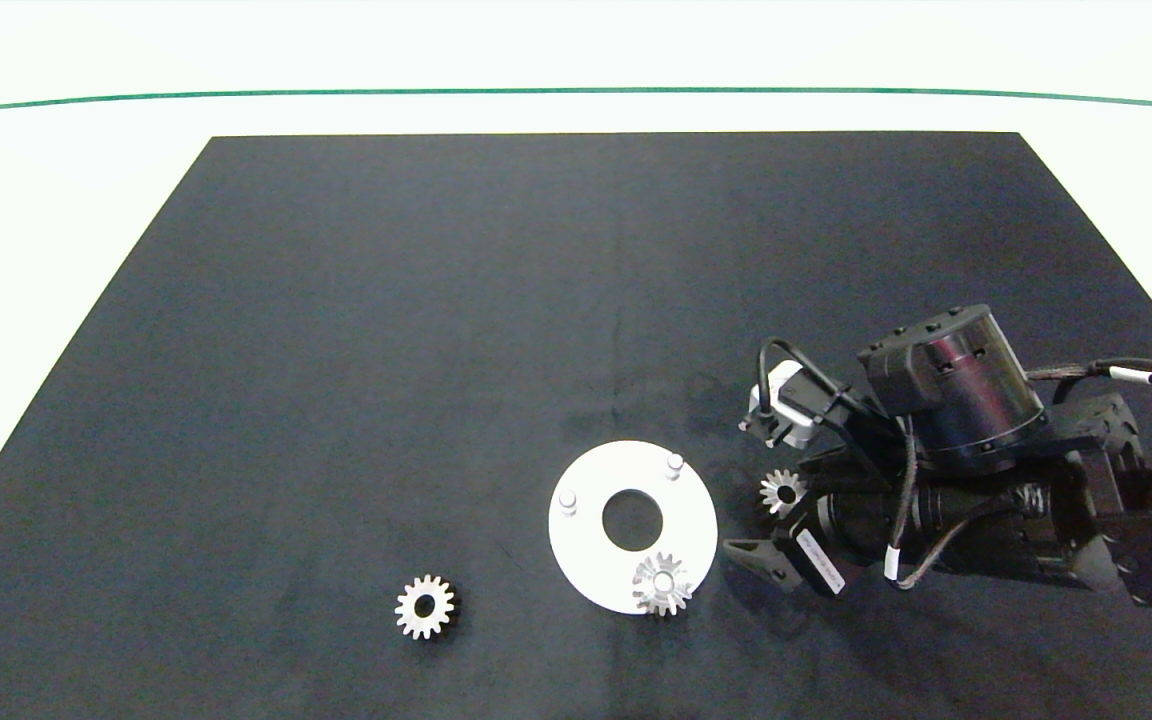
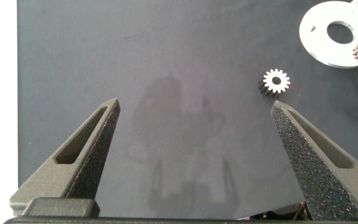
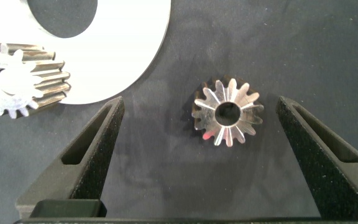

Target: Install three planetary gears onto the carrier pins

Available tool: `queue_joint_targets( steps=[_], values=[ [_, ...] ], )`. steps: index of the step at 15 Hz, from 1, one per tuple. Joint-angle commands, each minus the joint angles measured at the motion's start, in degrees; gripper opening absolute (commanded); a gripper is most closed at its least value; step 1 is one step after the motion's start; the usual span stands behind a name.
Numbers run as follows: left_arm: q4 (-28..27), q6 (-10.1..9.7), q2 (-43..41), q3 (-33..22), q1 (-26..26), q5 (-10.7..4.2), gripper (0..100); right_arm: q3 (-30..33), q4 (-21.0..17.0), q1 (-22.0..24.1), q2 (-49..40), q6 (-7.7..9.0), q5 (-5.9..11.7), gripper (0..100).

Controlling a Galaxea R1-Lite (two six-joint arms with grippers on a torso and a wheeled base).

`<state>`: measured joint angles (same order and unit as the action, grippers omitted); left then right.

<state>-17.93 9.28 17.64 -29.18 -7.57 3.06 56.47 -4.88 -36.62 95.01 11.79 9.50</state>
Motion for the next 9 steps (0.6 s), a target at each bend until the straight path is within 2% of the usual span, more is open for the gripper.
queue_joint_targets(
  steps=[1,4,9],
  values=[
    [-0.09,0.04,0.11,0.0,0.01,0.02,100,0.05,-0.05,0.41,0.52,0.08,-0.44,96],
    [-0.09,0.04,0.2,0.0,0.01,0.02,100,0.4,-0.05,1.29,0.52,-0.36,-1.32,90],
    [-0.09,0.04,0.11,0.0,0.01,0.02,100,0.4,0.04,1.64,0.79,-0.36,-1.41,79]
  ],
)
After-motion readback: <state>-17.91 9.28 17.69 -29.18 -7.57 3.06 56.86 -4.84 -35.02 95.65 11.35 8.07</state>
